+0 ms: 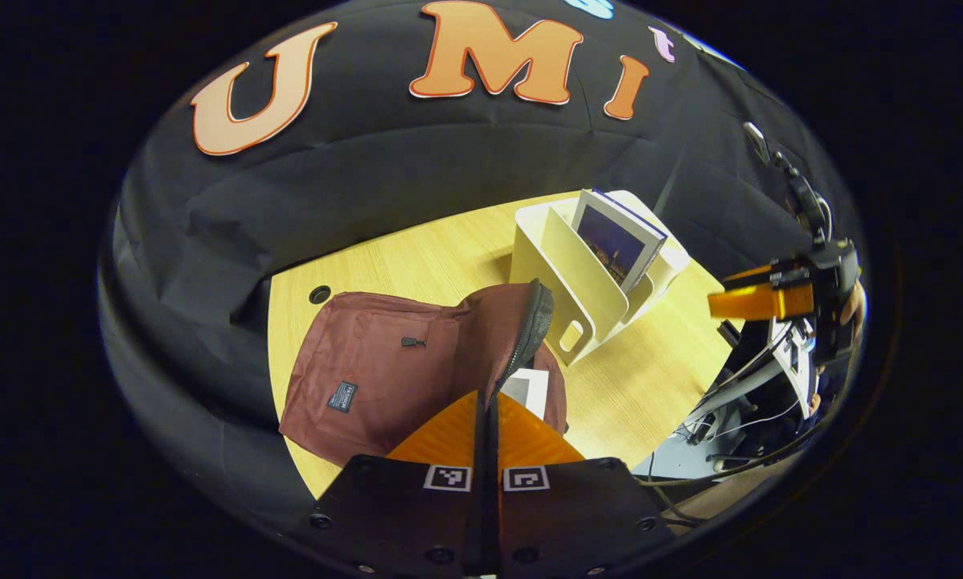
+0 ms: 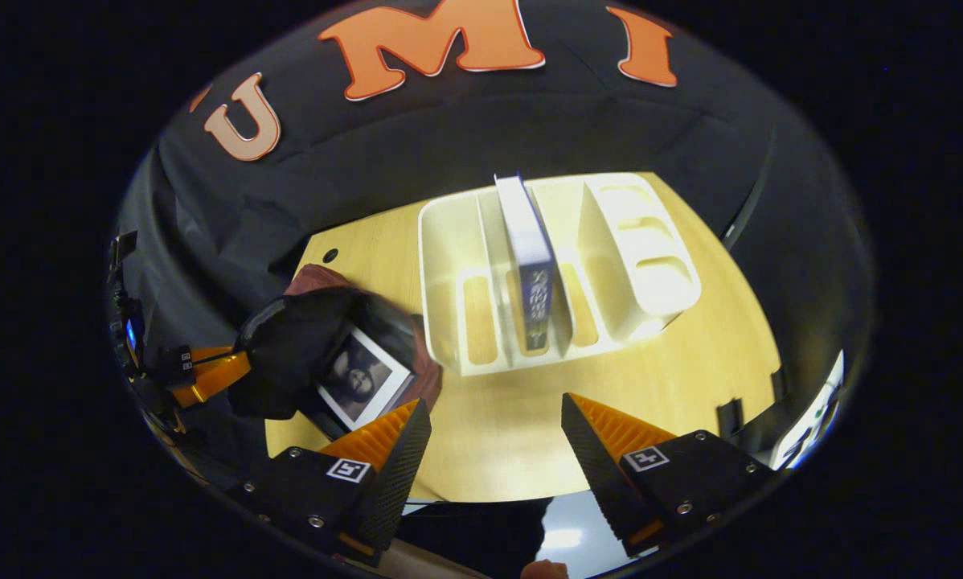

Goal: Open the schoolbag, grab two books from the bookshelf and put them into the schoolbag.

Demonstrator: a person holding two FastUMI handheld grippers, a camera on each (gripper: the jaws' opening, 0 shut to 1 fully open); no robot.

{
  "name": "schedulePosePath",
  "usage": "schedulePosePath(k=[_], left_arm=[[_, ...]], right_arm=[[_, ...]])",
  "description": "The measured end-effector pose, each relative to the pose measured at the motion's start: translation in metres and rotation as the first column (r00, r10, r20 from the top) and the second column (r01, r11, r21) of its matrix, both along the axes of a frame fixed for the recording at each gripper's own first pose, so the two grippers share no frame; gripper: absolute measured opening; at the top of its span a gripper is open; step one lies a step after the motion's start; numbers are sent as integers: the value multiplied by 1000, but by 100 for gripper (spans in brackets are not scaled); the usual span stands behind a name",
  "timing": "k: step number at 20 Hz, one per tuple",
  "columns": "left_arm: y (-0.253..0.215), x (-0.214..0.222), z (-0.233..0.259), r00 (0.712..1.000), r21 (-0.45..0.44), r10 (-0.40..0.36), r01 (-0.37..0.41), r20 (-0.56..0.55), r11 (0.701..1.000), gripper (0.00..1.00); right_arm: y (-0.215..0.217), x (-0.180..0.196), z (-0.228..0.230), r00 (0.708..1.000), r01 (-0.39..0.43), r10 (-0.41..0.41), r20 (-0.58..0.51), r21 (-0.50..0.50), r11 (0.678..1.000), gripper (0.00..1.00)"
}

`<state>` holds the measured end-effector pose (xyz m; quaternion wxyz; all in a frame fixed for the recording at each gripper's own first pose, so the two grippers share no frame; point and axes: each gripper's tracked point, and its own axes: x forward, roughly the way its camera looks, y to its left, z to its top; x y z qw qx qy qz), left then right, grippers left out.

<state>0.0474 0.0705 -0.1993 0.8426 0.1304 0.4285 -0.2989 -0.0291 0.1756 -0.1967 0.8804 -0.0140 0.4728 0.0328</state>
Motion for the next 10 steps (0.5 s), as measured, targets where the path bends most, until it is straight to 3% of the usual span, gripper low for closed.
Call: schedulePosePath(k=[6, 10], left_arm=[[2, -1, -3, 1000, -5, 21, -21, -10, 1000, 0], [8, 2, -7, 998, -2, 60, -60, -28, 998, 0]], right_arm=[[0, 80, 39, 997, -73, 73, -17, -47, 996, 98], [12, 140, 33, 994, -81, 81, -73, 10, 997, 98]])
